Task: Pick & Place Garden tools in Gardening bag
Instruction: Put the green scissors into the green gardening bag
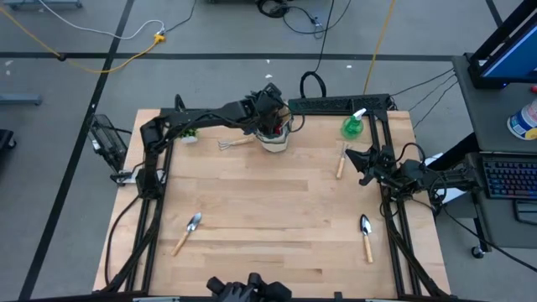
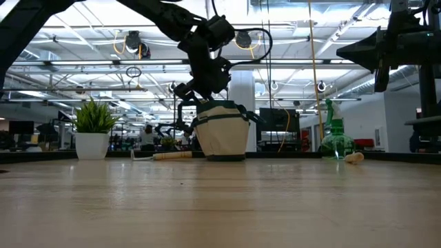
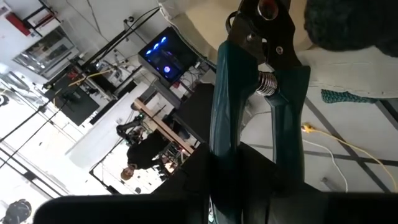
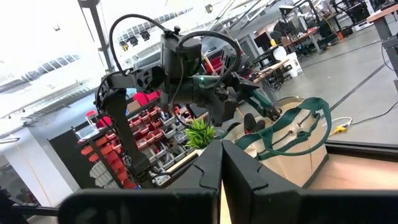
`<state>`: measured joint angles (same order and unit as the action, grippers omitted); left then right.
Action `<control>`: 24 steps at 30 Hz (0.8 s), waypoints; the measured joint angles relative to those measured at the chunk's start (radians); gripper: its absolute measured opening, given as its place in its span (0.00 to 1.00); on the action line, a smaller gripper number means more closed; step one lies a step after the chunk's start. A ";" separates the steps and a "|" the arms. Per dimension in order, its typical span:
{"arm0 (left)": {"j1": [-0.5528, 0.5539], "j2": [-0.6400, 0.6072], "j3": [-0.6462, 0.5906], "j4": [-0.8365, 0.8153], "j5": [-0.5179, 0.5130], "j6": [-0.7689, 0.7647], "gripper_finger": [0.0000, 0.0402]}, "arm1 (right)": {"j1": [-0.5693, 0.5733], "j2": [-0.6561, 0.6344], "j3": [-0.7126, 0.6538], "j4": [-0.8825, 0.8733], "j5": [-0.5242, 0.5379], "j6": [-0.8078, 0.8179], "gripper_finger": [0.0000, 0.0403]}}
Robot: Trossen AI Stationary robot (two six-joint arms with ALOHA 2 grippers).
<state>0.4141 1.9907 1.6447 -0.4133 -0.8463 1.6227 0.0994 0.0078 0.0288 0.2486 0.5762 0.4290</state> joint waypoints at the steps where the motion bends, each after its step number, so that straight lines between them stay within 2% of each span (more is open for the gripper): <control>1: 0.000 0.000 0.000 0.000 0.000 0.004 0.13 | 0.000 0.000 0.000 0.000 0.000 0.000 0.00; 12: -0.024 0.000 0.000 0.091 -0.030 0.176 0.13 | 0.000 0.000 0.000 0.000 0.000 0.000 0.00; 24: -0.024 0.000 0.000 0.056 0.006 0.206 0.13 | 0.000 0.000 0.000 0.000 0.000 0.000 0.00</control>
<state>0.3904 1.9903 1.6447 -0.3573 -0.8403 1.8286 0.0994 0.0078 0.0288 0.2489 0.5762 0.4290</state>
